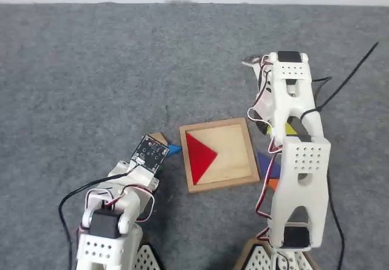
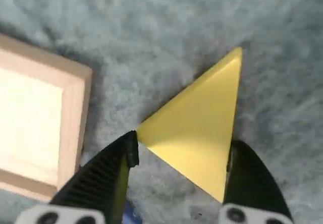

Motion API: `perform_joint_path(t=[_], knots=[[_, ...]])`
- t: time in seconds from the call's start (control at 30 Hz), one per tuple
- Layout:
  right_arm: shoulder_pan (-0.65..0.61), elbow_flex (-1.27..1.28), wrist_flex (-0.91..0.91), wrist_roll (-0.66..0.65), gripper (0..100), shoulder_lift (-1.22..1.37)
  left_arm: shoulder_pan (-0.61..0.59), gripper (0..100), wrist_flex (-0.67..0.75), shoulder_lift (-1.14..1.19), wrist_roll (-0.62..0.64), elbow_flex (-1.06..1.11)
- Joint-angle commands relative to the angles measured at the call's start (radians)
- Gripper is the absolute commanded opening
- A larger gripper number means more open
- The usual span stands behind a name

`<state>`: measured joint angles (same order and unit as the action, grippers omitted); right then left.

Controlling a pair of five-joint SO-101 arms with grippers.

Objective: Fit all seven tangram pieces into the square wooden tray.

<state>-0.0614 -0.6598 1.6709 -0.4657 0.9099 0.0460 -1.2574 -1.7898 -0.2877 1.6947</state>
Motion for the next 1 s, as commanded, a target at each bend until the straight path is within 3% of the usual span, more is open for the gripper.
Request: perform_joint_path(t=[0.0,0.27,0.7,0.97], knots=[[0.001,-0.034,-0.094,0.097,17.7,0.024,-0.006,10,0.002,-0.012,-0.008,-0.012],[0.030,-0.187,-0.101,0.284,18.0,0.025,-0.006,10,0.002,-0.012,-0.008,-0.012],[0.001,-0.244,-0.084,0.287,18.8,0.113,-0.006,10,0.002,-0.012,-0.008,-0.012],[-0.012,-0.411,0.064,0.224,41.7,0.111,-0.006,10,0.002,-0.012,-0.008,-0.012]])
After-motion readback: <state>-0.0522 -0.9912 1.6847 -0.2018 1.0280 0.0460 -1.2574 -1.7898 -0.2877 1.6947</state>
